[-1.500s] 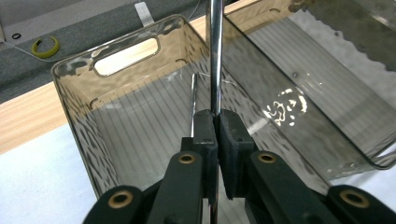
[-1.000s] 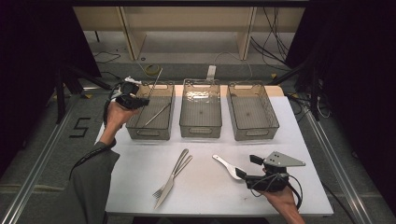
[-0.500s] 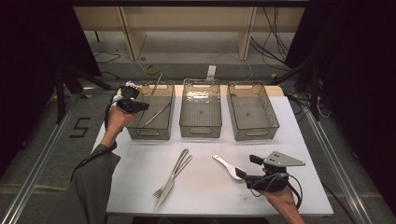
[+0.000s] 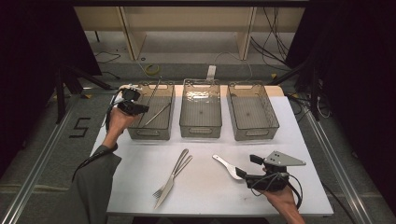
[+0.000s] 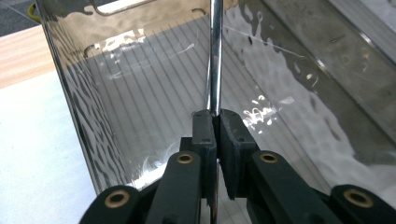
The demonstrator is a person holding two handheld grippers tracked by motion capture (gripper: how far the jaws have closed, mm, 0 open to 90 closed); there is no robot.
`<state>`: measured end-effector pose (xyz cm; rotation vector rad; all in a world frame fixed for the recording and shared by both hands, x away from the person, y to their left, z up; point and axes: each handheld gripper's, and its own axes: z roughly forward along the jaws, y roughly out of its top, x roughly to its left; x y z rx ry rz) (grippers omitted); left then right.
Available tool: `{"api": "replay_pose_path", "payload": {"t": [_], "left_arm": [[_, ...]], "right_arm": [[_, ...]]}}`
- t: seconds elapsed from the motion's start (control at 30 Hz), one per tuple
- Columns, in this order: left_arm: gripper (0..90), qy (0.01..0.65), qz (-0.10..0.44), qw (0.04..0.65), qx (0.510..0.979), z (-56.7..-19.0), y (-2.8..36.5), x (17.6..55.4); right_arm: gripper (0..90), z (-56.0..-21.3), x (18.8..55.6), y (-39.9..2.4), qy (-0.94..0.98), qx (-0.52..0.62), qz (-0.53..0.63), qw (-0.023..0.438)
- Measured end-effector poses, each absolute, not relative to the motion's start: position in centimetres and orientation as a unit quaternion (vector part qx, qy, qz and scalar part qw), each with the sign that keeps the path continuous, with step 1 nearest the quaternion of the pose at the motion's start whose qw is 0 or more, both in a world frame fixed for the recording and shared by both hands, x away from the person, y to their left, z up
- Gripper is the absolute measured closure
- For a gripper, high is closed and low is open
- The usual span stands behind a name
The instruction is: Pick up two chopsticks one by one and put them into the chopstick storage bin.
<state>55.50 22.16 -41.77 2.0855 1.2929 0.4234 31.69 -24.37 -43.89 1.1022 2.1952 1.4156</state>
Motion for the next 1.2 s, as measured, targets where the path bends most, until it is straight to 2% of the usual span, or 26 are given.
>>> {"api": "replay_pose_path", "payload": {"t": [0.17, 0.37, 0.8, 1.2], "left_arm": [[82.7, 0.505, 0.158, 0.321, 0.786, -42.1, 22.6, 55.6], [76.7, 0.500, 0.164, 0.322, 0.787, -41.6, 22.3, 55.3], [45.6, 0.501, 0.132, 0.368, 0.772, -40.3, 22.0, 52.2], [34.2, 0.476, 0.131, 0.384, 0.780, -39.9, 20.5, 48.9]], "right_arm": [[24.0, -43.9, 31.7, -24.4, 0.764, 0.385, 0.494, 0.152], [24.0, -43.9, 31.7, -24.5, 0.762, 0.388, 0.496, 0.152], [24.0, -43.7, 31.9, -24.6, 0.762, 0.388, 0.494, 0.156], [24.9, -43.4, 32.2, -24.4, 0.776, 0.378, 0.479, 0.163]]}}
